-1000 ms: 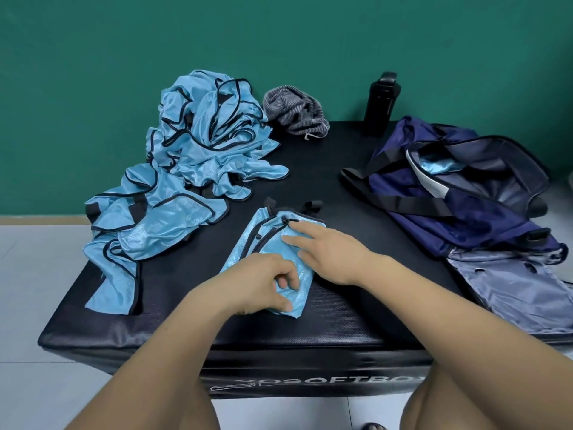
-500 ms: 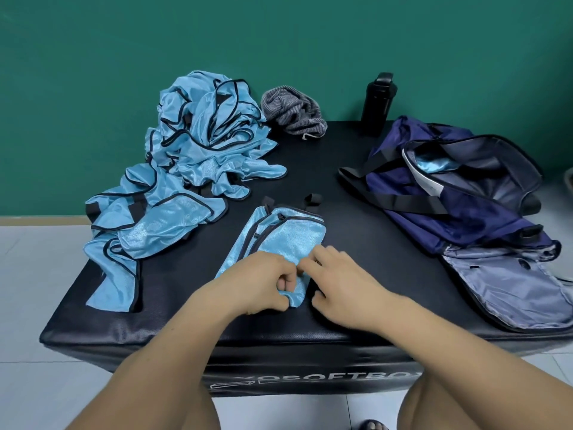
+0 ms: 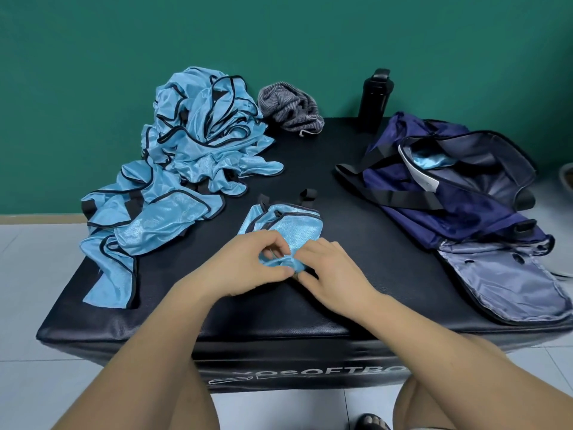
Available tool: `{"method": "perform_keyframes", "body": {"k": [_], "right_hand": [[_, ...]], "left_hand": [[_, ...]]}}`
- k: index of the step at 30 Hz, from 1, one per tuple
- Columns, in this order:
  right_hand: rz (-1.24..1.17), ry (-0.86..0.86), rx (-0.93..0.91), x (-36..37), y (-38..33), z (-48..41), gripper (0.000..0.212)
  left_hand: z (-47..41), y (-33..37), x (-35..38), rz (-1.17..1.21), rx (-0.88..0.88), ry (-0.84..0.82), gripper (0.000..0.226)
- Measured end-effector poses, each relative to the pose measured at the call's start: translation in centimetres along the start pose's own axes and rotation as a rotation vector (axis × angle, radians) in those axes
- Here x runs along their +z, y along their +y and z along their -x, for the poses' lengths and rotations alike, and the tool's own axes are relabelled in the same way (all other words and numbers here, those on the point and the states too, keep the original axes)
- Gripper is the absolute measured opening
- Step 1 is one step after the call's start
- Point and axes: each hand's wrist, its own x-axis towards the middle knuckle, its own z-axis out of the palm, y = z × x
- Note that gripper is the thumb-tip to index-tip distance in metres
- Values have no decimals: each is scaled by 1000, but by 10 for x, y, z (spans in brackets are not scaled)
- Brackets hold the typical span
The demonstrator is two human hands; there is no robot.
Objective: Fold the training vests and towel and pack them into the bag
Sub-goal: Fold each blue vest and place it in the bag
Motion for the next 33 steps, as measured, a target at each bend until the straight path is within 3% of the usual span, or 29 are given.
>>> {"method": "perform_keyframes", "body": {"k": [3, 5, 9, 12, 14, 16, 22, 26, 33], "right_hand": [[-223, 27, 166, -8, 4, 1, 30], [-366, 46, 280, -15, 9, 0, 33], [-468, 82, 368, -25, 18, -3, 31], [-527, 130, 413, -26, 24, -6, 22], [-570, 144, 457, -25, 27, -8, 27], [-556, 148, 492, -23, 28, -9, 35], [-432, 204, 580, -17, 23, -17, 58], [-329, 205, 628, -14, 21, -25, 53], [24, 128, 650, -8, 27, -37, 48]], "left_hand": [[2, -1, -12, -49, -40, -16, 48], [3, -7, -21, -88, -104, -25, 51], [1, -19, -29, -48, -139, 35, 44], [-2, -24, -27, 83, -126, 54, 34], [-6, -25, -24, 214, -145, 89, 20], [-12, -28, -18, 292, -181, 111, 9], [-20, -27, -1, 298, -344, 142, 25], [-26, -28, 6, 118, -472, 203, 46], [-34, -30, 23, -120, -494, 291, 50]]}}
